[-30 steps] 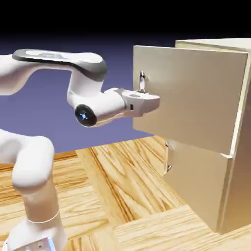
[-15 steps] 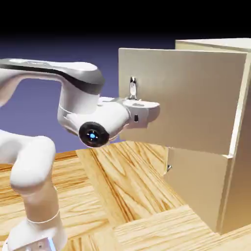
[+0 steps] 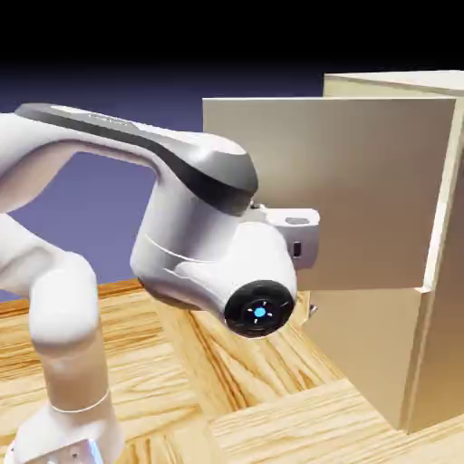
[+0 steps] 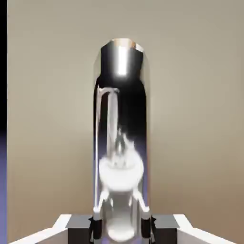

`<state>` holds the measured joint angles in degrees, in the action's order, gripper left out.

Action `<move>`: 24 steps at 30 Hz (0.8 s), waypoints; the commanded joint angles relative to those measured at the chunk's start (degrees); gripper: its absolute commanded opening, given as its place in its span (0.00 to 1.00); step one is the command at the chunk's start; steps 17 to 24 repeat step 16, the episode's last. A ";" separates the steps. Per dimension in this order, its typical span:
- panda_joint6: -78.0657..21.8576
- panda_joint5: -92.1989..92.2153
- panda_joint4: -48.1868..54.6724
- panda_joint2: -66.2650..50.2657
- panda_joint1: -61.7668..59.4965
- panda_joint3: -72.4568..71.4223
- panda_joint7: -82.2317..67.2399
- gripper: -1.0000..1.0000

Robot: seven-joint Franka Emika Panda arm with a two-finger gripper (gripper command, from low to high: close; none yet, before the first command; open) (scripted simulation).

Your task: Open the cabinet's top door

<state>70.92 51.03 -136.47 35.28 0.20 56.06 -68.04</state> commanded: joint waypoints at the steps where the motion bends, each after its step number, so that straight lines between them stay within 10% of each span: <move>1: -1.90 -0.59 1.87 -1.42 1.82 2.08 -0.55 0.00; 24: -17.32 -7.05 21.52 -7.49 32.14 31.23 -3.02 0.00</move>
